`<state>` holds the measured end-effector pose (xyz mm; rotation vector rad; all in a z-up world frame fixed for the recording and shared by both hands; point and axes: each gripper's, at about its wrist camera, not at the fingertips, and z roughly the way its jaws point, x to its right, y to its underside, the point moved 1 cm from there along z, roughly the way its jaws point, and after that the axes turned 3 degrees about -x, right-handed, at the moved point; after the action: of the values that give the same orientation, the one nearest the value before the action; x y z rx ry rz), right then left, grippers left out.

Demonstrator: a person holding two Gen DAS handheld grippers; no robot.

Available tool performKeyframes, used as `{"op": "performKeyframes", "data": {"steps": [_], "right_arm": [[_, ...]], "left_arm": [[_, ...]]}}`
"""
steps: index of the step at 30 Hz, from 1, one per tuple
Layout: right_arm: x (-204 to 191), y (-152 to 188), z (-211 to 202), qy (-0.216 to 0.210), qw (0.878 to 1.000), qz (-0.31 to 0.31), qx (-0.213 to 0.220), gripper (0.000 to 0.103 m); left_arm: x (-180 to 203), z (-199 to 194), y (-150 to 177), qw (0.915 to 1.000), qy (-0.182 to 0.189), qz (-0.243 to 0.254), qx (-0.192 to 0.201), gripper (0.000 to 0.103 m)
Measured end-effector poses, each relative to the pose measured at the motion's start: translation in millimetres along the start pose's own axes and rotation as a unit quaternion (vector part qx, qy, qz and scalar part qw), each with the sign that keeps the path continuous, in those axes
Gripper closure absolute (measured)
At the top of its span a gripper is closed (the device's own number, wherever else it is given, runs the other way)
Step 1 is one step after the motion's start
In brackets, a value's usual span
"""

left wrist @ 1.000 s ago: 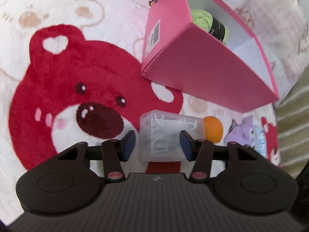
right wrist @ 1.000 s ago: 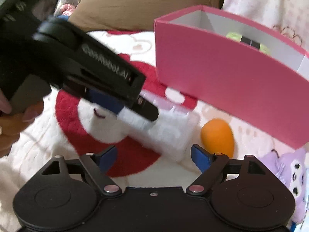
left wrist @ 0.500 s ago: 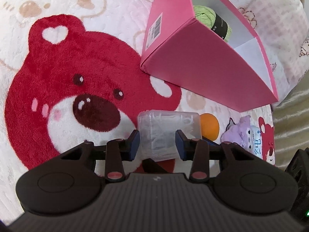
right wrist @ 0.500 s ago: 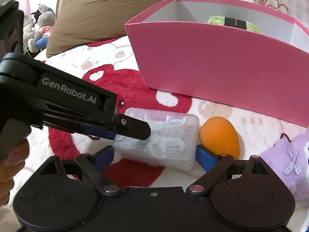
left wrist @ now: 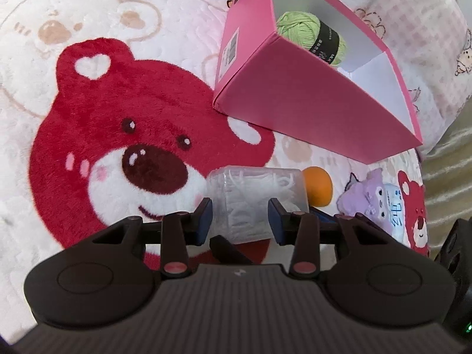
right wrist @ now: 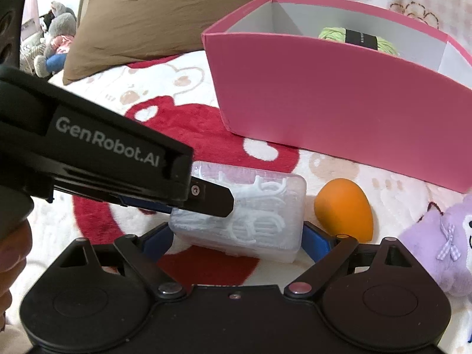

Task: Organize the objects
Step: 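Lift the floss-pick box with the left gripper and carry it into the pink box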

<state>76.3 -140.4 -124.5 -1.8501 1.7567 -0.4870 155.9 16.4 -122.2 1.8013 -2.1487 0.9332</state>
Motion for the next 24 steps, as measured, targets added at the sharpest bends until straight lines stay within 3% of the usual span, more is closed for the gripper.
{"op": "performKeyframes", "data": {"steps": [24], "right_arm": [[-4.2, -9.7, -65.0, -0.010, 1.000, -0.021, -0.013, 0.009]], "left_arm": [[55.8, -66.3, 22.5, 0.9985, 0.001, 0.054, -0.010, 0.064]]}}
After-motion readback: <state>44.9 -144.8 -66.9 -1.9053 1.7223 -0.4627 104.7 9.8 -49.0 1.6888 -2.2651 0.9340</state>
